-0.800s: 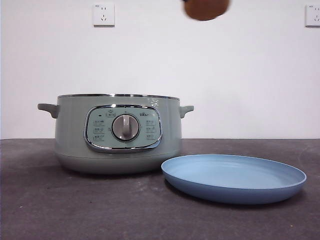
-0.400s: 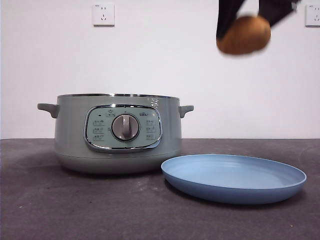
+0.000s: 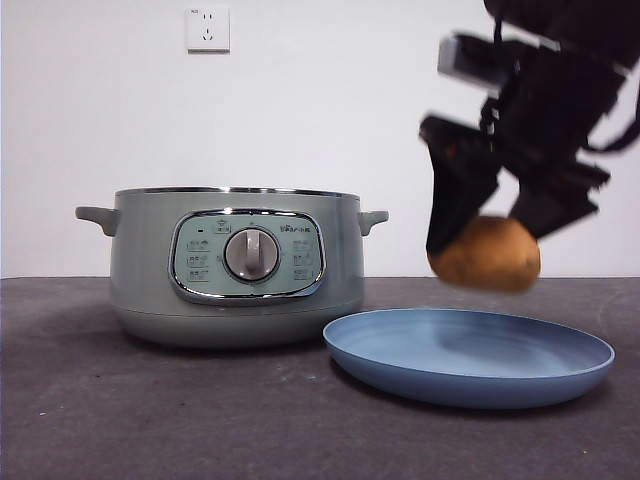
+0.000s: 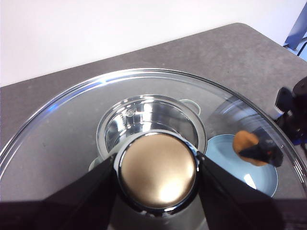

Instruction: Take the potato out from the steamer,put the potato on the plate,close the lid

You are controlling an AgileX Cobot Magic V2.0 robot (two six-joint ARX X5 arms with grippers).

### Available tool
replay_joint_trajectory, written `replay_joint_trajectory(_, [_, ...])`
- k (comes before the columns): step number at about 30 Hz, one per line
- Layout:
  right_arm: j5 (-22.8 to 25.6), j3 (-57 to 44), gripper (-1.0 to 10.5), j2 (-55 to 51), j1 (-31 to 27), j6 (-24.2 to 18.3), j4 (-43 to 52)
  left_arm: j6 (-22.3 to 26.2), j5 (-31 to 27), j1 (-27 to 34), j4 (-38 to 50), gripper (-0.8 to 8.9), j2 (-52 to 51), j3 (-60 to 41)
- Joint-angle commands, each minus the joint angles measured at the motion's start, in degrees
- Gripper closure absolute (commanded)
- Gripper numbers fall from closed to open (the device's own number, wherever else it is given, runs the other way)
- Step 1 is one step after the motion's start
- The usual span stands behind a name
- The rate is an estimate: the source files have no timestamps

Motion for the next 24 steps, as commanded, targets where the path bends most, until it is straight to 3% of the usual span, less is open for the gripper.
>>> replay_joint_trajectory(1, [-0.1,-3.5,9.6,1.2,0.1,1.4,4.0,0.6,0.7,-0.5,2.6,8.22,0.1,0.9])
replay_joint_trajectory(11, [-0.1,-6.1,9.3,6.0,0.2,3.9,7.6,0.8,0.8,-1.2,4.2,8.22,1.5,0.9])
replay_joint_trajectory(13, [-0.1,-6.1,8.3,6.1,0.2,4.4,6.9,1.0,0.8,-1.4,4.9,8.22,2.1,0.9])
replay_joint_trajectory(16, [-0.1,-6.1,5.5,6.1,0.2,4.4,6.3,1.9,0.8,-2.3,6.1,8.22,3.7,0.9])
replay_joint_trajectory(18, [-0.1,-6.1,4.3,6.1,0.2,4.4,5.8,2.1,0.8,-3.1,6.7,8.22,5.2,0.9])
replay_joint_trajectory(24, [0.0,-5.9,3.7,5.1,0.1,4.4,6.3,2.2,0.7,-6.1,9.7,8.22,10.5,0.9])
